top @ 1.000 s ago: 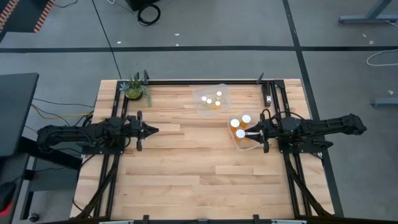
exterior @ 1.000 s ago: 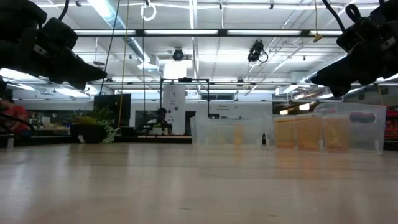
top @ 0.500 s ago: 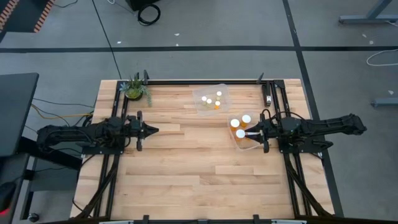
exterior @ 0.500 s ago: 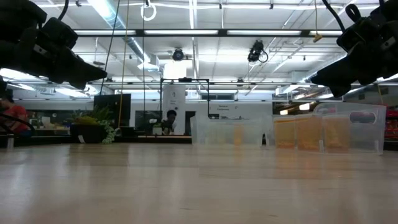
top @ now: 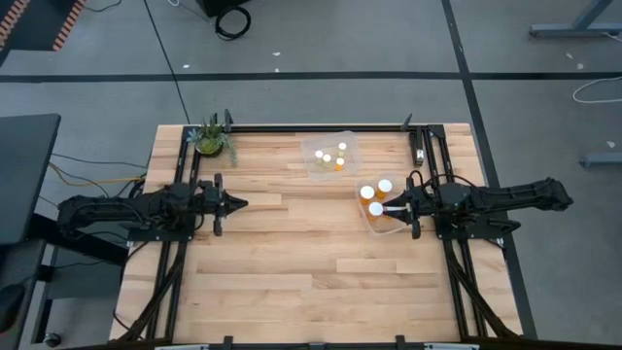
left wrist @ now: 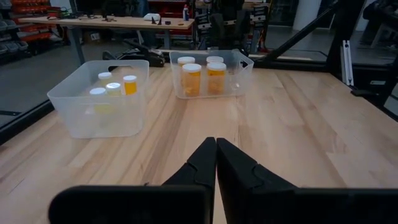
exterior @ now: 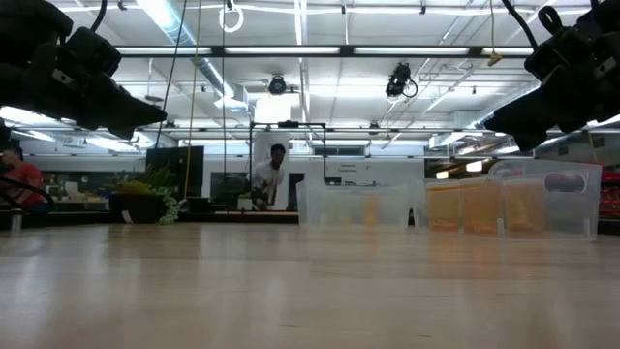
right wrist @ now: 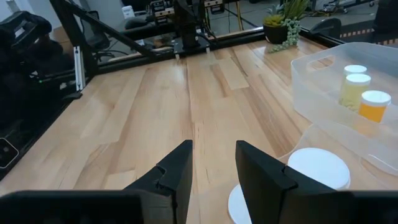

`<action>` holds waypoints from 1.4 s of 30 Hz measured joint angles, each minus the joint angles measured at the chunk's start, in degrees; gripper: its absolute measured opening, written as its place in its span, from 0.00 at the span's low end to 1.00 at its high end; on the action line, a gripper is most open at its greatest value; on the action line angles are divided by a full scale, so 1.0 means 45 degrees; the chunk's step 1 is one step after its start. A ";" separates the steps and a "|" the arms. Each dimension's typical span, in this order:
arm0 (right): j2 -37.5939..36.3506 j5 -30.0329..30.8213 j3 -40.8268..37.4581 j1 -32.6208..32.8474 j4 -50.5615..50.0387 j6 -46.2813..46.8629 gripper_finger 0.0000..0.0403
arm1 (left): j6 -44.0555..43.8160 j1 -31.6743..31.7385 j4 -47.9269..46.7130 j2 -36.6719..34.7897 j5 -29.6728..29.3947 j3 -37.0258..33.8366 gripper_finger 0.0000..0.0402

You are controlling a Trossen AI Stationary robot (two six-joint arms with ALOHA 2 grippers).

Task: Pick and place medicine bottles into bin by pill shape (circle, oval)
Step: Return to Home Position

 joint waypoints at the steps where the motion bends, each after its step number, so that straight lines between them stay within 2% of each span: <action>1: 0.0000 0.0000 0.0002 0.0000 0.0001 -0.0002 0.32 | 0.0002 0.0000 0.0000 0.0000 0.0000 0.0000 0.05; 11: 0.0000 0.0000 0.0010 0.0000 0.0001 -0.0005 0.32 | 0.0005 0.0000 0.0000 0.0000 0.0000 0.0000 0.08; 22: 0.0000 -0.0004 0.0010 -0.0004 0.0001 -0.0004 0.32 | 0.0007 -0.0005 0.0000 0.0000 0.0000 0.0000 0.05; 34: 0.0000 -0.0002 0.0010 0.0000 0.0001 -0.0005 0.32 | 0.0005 -0.0005 0.0000 0.0000 0.0000 0.0000 0.09; 42: 0.0000 0.0000 0.0010 -0.0004 0.0006 -0.0005 0.32 | 0.0005 -0.0005 0.0000 0.0000 0.0000 0.0000 0.06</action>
